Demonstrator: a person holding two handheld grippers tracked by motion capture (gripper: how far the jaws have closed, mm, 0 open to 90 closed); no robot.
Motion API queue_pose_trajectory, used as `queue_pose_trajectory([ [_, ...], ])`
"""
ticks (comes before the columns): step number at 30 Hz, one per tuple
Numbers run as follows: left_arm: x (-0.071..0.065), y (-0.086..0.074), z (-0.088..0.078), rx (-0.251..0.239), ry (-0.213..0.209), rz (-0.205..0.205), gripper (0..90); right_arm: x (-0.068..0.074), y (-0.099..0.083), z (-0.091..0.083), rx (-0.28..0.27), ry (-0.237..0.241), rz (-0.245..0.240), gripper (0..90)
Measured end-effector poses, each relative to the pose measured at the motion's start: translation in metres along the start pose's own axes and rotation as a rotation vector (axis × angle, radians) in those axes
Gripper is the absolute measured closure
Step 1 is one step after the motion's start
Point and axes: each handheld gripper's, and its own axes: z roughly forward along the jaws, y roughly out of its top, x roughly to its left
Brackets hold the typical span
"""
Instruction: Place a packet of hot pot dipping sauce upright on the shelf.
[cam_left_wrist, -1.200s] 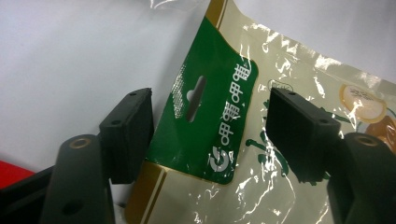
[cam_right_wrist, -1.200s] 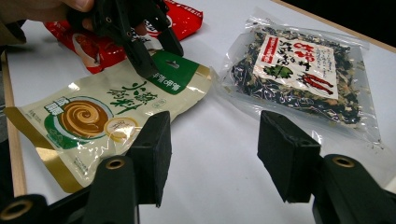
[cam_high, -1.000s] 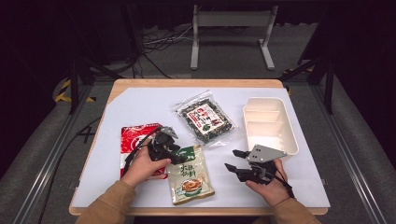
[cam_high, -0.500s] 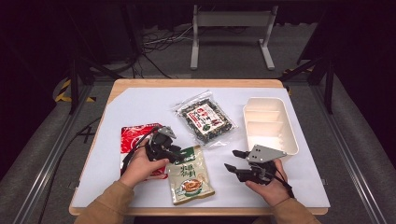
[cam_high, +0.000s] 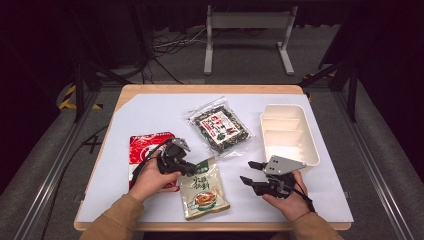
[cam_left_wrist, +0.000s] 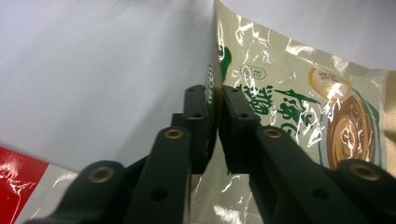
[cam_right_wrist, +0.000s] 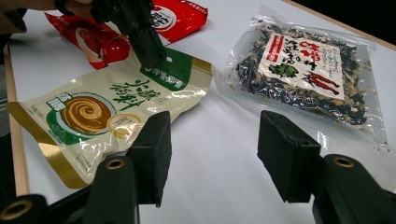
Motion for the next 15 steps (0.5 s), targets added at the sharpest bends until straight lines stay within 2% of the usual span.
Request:
queue_pose_trajectory([
  [5,0.001,-0.001,-0.005,-0.022,0.0,-0.013,89.3,0.0,0.0,0.0,0.001,0.0,-0.008,45.6],
  [12,-0.007,0.002,-0.013,-0.045,0.015,0.026,89.7,0.001,0.001,0.002,0.002,0.024,-0.022,49.8],
  [15,-0.016,0.005,-0.022,-0.066,0.027,0.058,89.8,0.001,0.001,0.002,0.003,0.051,-0.022,52.5],
])
